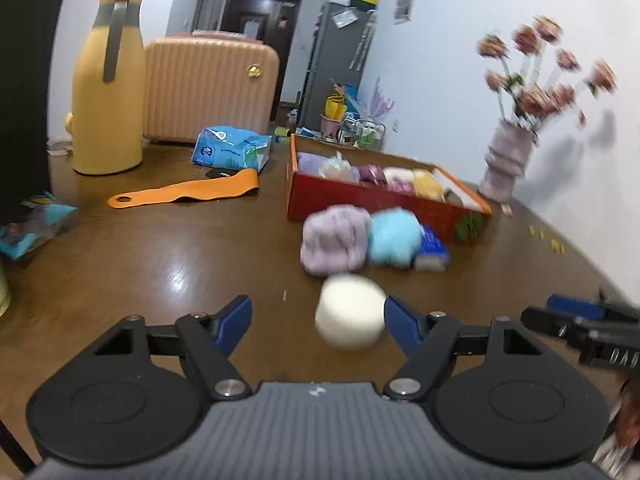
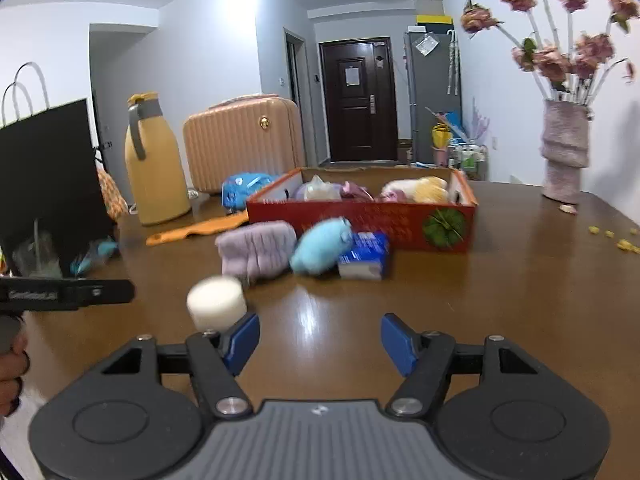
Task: Organize soft objects
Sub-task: 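Grasp the lavender fuzzy towel roll with both tools and lift it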
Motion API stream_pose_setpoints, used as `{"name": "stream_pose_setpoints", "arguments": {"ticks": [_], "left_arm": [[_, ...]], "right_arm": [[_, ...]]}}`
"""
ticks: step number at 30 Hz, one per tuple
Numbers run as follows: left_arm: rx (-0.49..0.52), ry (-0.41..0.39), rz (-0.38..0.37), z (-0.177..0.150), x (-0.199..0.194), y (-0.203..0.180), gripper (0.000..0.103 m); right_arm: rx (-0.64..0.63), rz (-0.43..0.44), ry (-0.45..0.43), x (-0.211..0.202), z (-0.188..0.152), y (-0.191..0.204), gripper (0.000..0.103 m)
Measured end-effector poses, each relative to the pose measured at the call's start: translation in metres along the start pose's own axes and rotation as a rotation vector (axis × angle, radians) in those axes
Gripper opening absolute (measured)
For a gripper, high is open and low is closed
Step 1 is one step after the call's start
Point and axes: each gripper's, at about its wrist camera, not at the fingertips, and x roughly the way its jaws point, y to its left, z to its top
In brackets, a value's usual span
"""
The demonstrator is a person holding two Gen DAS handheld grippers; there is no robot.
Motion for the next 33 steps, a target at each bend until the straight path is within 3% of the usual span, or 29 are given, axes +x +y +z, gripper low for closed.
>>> {"name": "stream_pose_setpoints", "arguments": {"ticks": [6, 11, 14, 15, 16, 17, 18, 22, 25, 30, 33], "left_arm": [[-0.169, 0.094, -0.055, 0.057, 0.081, 0.026, 0.065], [-0.285, 0.236, -0.064, 0.071, 0.143, 0.045, 0.064], [-0.324, 0.281, -0.103, 0.07, 0.158, 0.051, 0.047], [-0.335, 0.286, -0.133, 0.07, 0.159, 0.053, 0.031], [-0.338, 0.288, -0.156, 0.069, 0.159, 0.054, 0.022], [-0.338, 0.288, -0.162, 0.068, 0.159, 0.054, 0.022], [-0.328, 0.281, -0.16, 0.068, 0.157, 0.053, 0.019], [-0.29, 0.255, -0.15, 0.073, 0.142, 0.04, 0.014], [-0.231, 0.189, -0.184, 0.083, 0.116, 0.018, 0.013], [-0.082, 0.041, -0.269, 0.085, 0.058, -0.03, 0.013], [0.009, 0.04, -0.307, 0.063, 0.05, -0.059, 0.013]], "right_arm": [[0.026, 0.079, 0.026, 0.089, 0.063, -0.001, 0.059], [0.028, 0.122, 0.085, 0.173, 0.1, 0.007, 0.055], [-0.001, 0.084, 0.163, 0.217, 0.106, 0.011, 0.046], [-0.01, 0.084, 0.182, 0.225, 0.104, 0.012, 0.04], [-0.011, 0.095, 0.197, 0.232, 0.102, 0.013, 0.033], [-0.004, 0.122, 0.204, 0.236, 0.101, 0.013, 0.028], [0.008, 0.149, 0.204, 0.236, 0.1, 0.012, 0.015], [0.013, 0.186, 0.204, 0.225, 0.099, 0.013, 0.004], [0.02, 0.18, 0.143, 0.195, 0.105, 0.013, 0.003], [0.039, 0.157, -0.063, 0.101, 0.11, 0.001, 0.003], [0.03, 0.107, -0.108, 0.061, 0.091, -0.01, 0.003]]}}
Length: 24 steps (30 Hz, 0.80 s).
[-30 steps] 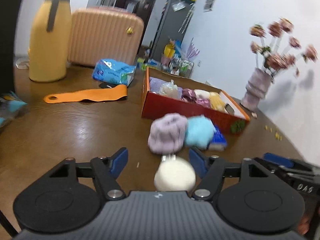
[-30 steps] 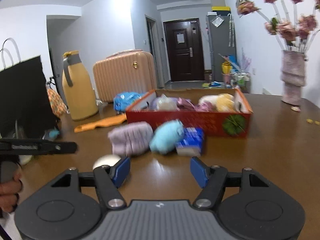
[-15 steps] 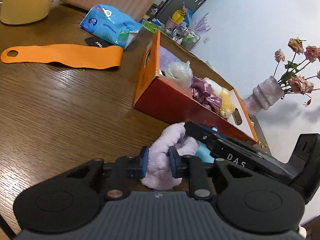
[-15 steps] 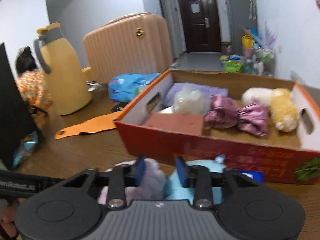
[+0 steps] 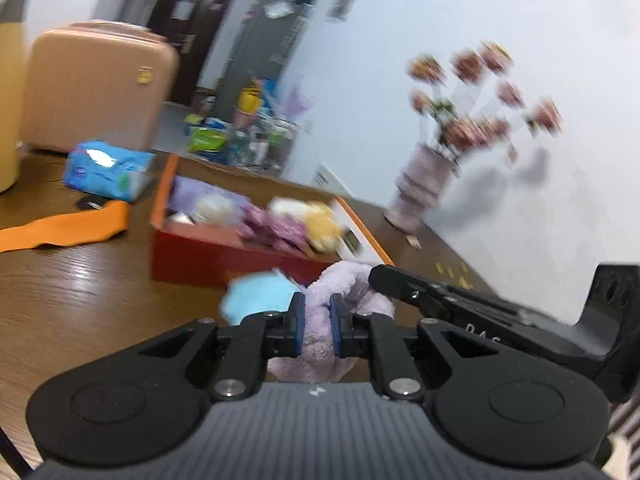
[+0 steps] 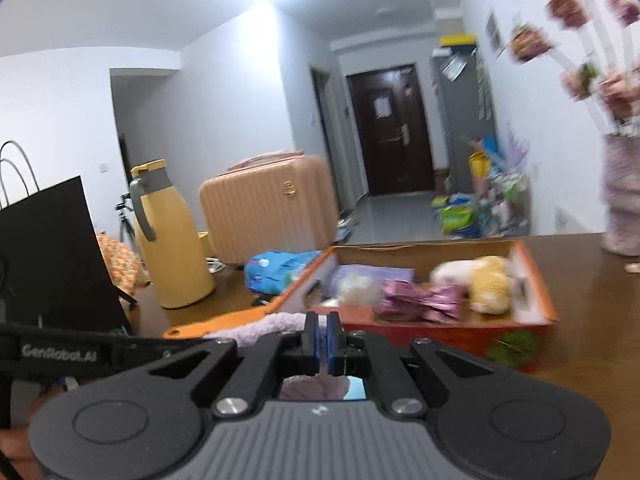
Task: Organize soft objects
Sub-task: 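Grasp the lavender fuzzy towel roll with both tools and lift it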
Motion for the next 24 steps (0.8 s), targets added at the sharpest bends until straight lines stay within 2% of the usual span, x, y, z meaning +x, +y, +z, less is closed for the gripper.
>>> {"name": "stream_pose_setpoints", "arguments": {"ticks": [6, 9, 10, 12, 14, 17, 19, 21, 24], "left_arm": [[0.126, 0.122, 0.015, -0.077, 0.034, -0.031, 0.013], [0.123, 0.137, -0.003, -0.109, 0.014, -0.034, 0.019], [0.128, 0.139, -0.025, -0.117, 0.004, -0.035, 0.022], [0.106, 0.15, -0.069, -0.129, -0.017, -0.034, 0.031], [0.092, 0.149, -0.07, -0.132, -0.029, -0.033, 0.035], [0.065, 0.115, -0.024, -0.118, -0.037, -0.035, 0.038], [0.006, 0.104, -0.003, -0.109, -0.034, -0.037, 0.044], [-0.01, 0.122, 0.006, -0.107, -0.025, -0.04, 0.047], [-0.044, 0.171, 0.031, -0.115, -0.01, -0.043, 0.046]], "right_arm": [[0.082, -0.085, 0.063, -0.039, -0.077, -0.034, 0.003], [0.097, -0.095, 0.095, -0.066, -0.112, -0.031, 0.004], [0.099, -0.093, 0.112, -0.078, -0.125, -0.028, 0.008], [0.115, -0.091, 0.125, -0.099, -0.142, -0.023, 0.011], [0.144, -0.092, 0.095, -0.115, -0.144, -0.021, 0.011], [0.139, -0.098, 0.024, -0.124, -0.127, -0.024, 0.017], [0.13, -0.097, -0.013, -0.119, -0.115, -0.026, 0.04], [0.121, -0.084, 0.003, -0.105, -0.108, -0.028, 0.042], [0.139, -0.111, 0.033, -0.086, -0.114, -0.032, 0.041]]}}
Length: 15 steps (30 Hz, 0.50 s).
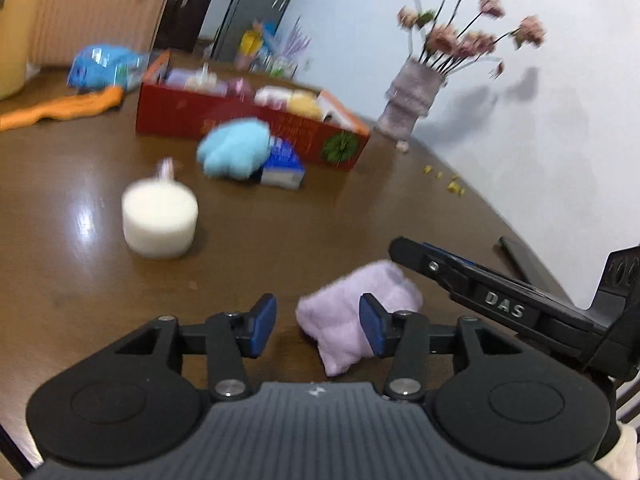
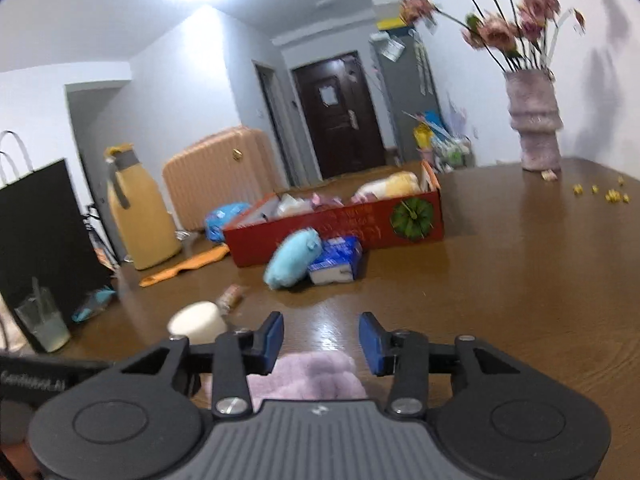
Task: Organize soft objects
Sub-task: 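Grasp the lavender fuzzy towel roll with both tools and lift it, then carry the lavender towel roll into the box and open both tools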
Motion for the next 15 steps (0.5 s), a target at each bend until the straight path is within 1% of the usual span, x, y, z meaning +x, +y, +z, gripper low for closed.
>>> {"name": "stream_pose_setpoints", "arguments": {"ticks": [1, 2, 3, 4, 7, 9, 10, 11, 15], "left_arm": [[-0.012, 0.016, -0.006, -0.002, 0.005, 0.0, 0.045], [-0.021, 0.024, -0.012, -0.004, 0.007, 0.001, 0.041], [-0.033, 0.029, -0.011, -0.006, 0.011, 0.003, 0.029], [-0.04, 0.032, -0.009, -0.006, 0.014, 0.005, 0.025], [-0.091, 0.015, -0.005, -0.004, 0.019, 0.014, 0.025], [-0.102, 0.011, -0.024, -0.004, 0.018, 0.014, 0.026], [-0.093, 0.007, -0.033, -0.005, 0.017, 0.012, 0.031], [-0.077, 0.009, -0.039, -0.005, 0.017, 0.008, 0.032], [-0.046, 0.031, -0.014, -0.008, 0.026, 0.003, 0.033]], "right_arm": [[0.008, -0.006, 0.01, 0.003, -0.004, -0.001, 0.038], [0.025, -0.008, 0.027, 0.006, -0.009, -0.004, 0.035], [0.046, -0.006, 0.049, 0.008, -0.014, -0.007, 0.025], [0.065, -0.01, 0.065, 0.008, -0.019, -0.008, 0.024], [0.093, -0.017, 0.057, 0.0, -0.029, -0.008, 0.024], [0.119, -0.02, 0.056, -0.002, -0.031, -0.009, 0.024], [0.115, -0.023, 0.056, -0.001, -0.031, -0.009, 0.024], [0.104, -0.029, 0.056, 0.0, -0.033, -0.007, 0.024], [0.097, -0.04, 0.06, 0.004, -0.034, -0.006, 0.027]]}}
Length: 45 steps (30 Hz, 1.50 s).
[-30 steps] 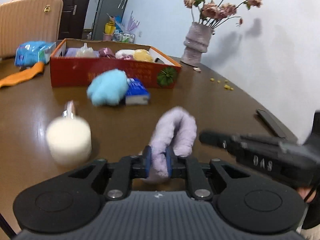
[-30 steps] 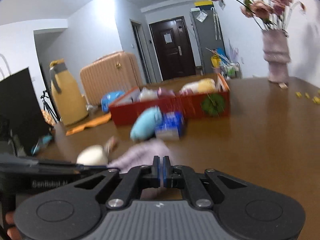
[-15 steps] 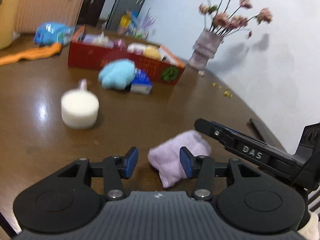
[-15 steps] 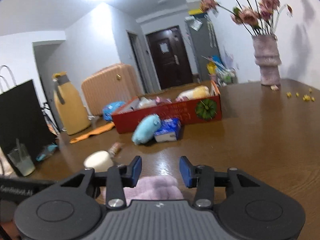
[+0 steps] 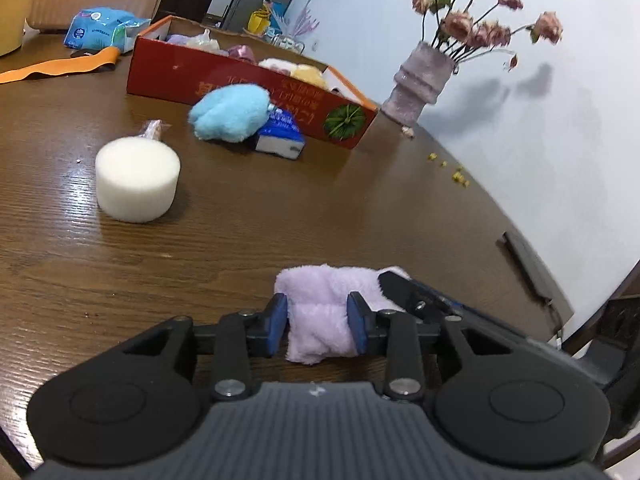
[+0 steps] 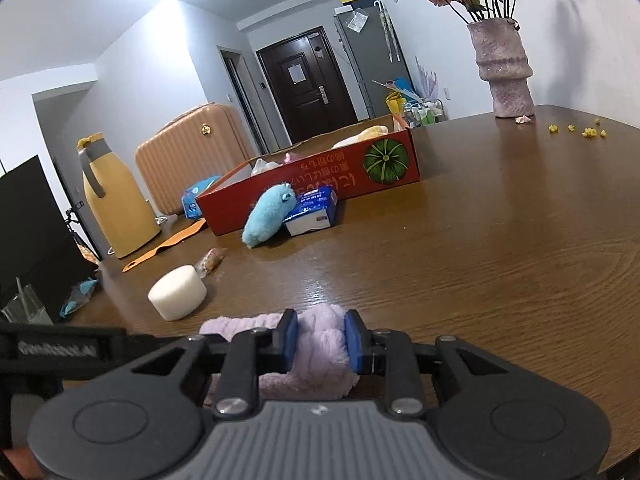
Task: Organize soft objects
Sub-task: 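Carry the lavender towel roll into the box and open both tools, then withdraw both tools from the box toward the white sponge cylinder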
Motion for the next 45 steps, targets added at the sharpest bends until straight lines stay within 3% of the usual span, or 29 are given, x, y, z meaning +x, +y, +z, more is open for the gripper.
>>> {"name": "stream_pose_setpoints", "arguments": {"ticks": [4, 5, 6, 12, 16, 19, 22, 25, 28, 32, 34, 36, 40, 45], "left_arm": [[-0.005, 0.006, -0.031, 0.001, 0.002, 0.005, 0.022], [-0.004, 0.006, -0.037, 0.001, 0.002, 0.007, 0.021], [0.001, 0.005, -0.042, 0.002, 0.002, 0.007, 0.018], [0.049, -0.058, -0.084, 0.035, -0.01, -0.002, 0.016], [0.098, -0.13, -0.108, 0.104, -0.009, -0.008, 0.016], [0.107, -0.151, -0.101, 0.171, 0.012, -0.001, 0.016], [0.092, -0.117, -0.042, 0.232, 0.055, 0.018, 0.016], [0.065, -0.009, 0.022, 0.271, 0.108, 0.045, 0.017], [0.038, 0.073, 0.096, 0.282, 0.149, 0.068, 0.019], [0.106, 0.092, 0.177, 0.275, 0.168, 0.075, 0.026], [0.114, 0.091, 0.153, 0.271, 0.166, 0.077, 0.039], [0.136, 0.069, 0.153, 0.269, 0.159, 0.073, 0.042], [0.184, 0.036, 0.19, 0.269, 0.144, 0.064, 0.047], [0.225, -0.039, 0.255, 0.268, 0.095, 0.052, 0.053]], "right_arm": [[-0.002, 0.001, 0.023, 0.003, 0.002, -0.003, 0.032], [0.007, 0.011, 0.032, 0.004, 0.003, -0.005, 0.031], [0.014, 0.027, 0.041, 0.004, 0.004, -0.007, 0.023], [0.034, 0.065, 0.012, -0.001, 0.025, -0.002, 0.02], [0.039, 0.113, -0.09, 0.01, 0.083, 0.002, 0.02], [0.017, 0.124, -0.138, 0.047, 0.145, 0.005, 0.02], [0.005, 0.106, -0.105, 0.107, 0.198, 0.008, 0.02], [-0.003, 0.057, -0.015, 0.177, 0.227, 0.011, 0.02], [0.0, 0.018, 0.075, 0.232, 0.231, 0.012, 0.021], [-0.041, -0.044, 0.15, 0.275, 0.222, 0.014, 0.023], [-0.039, -0.066, 0.18, 0.283, 0.215, 0.012, 0.029], [-0.055, -0.078, 0.225, 0.29, 0.211, 0.009, 0.034], [-0.102, -0.083, 0.217, 0.283, 0.211, 0.014, 0.052], [-0.116, -0.078, 0.104, 0.223, 0.234, 0.017, 0.058]]}}
